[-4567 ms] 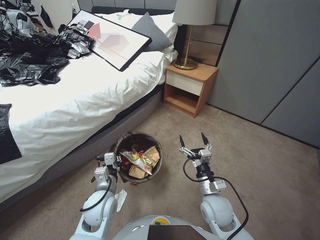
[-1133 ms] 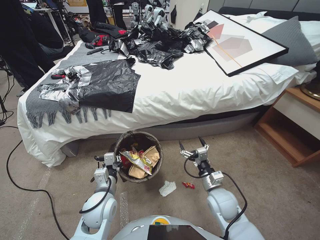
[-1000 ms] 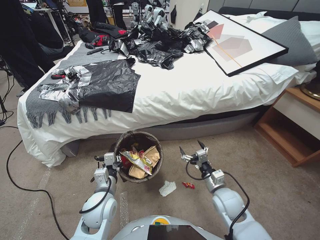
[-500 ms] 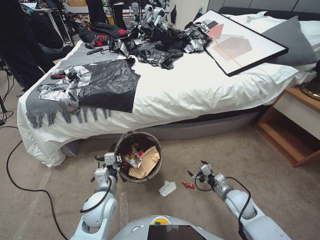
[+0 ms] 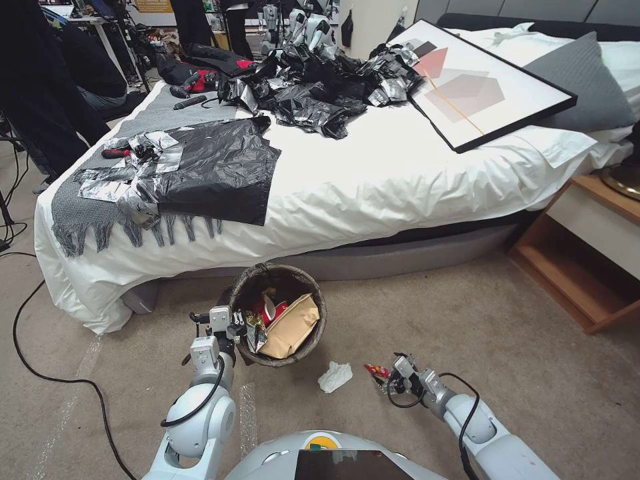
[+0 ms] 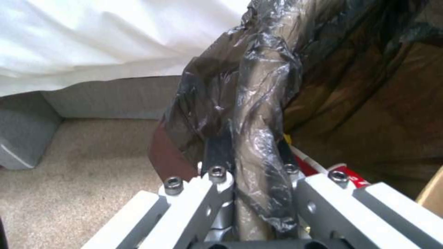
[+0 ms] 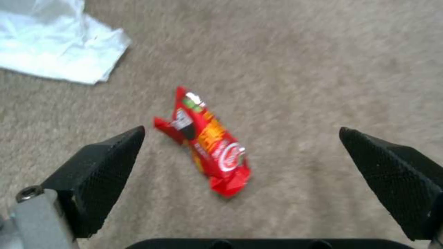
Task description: Pick up the trash bin, then pick up the garbage from the floor and place it into the trash bin.
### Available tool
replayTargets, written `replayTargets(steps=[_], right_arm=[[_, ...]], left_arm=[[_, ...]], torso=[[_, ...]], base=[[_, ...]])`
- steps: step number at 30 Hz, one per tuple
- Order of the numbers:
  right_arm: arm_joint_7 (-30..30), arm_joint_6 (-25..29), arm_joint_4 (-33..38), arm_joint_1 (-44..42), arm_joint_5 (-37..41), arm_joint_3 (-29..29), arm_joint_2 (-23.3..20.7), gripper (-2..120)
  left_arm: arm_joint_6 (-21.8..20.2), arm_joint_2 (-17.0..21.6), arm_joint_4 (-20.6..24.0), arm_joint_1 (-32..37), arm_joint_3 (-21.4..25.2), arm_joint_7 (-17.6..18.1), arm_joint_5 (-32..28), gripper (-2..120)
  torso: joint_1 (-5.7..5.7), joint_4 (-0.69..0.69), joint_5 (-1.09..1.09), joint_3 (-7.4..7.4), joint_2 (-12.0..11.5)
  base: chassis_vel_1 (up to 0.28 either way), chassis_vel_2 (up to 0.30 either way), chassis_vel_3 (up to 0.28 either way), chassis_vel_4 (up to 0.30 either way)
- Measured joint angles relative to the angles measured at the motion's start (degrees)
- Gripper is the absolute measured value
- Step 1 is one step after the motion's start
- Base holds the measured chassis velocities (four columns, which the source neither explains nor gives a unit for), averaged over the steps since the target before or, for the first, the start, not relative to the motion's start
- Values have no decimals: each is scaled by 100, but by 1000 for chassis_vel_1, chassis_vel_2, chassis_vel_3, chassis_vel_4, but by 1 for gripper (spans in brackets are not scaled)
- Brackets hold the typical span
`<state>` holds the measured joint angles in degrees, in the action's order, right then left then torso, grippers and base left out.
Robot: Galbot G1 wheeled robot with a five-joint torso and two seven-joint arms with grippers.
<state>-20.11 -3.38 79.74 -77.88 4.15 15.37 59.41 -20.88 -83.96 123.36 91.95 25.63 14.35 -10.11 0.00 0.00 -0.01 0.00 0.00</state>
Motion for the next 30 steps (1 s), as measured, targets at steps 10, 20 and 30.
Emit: replayTargets(steps=[10,20,30], right_arm=[[-78,198,-472,175,-159,-94,179,100],[-11,434,-974,438,-198,-186,385,100],[108,470,-1105,506,-198,-240,431,100]], left_arm=[[-10,-7,-1,-9,-13,4,17,4],[-11,-14,0,4,-11,12,26,4],[-12,-16,-14,-1,-22,24,27,4]], torso=[[0,0,0,0,0],[0,-5,-6,-1,1],[0,-2,-2,-1,1]], base=[[0,0,0,0],[0,0,0,0],[0,0,0,0]])
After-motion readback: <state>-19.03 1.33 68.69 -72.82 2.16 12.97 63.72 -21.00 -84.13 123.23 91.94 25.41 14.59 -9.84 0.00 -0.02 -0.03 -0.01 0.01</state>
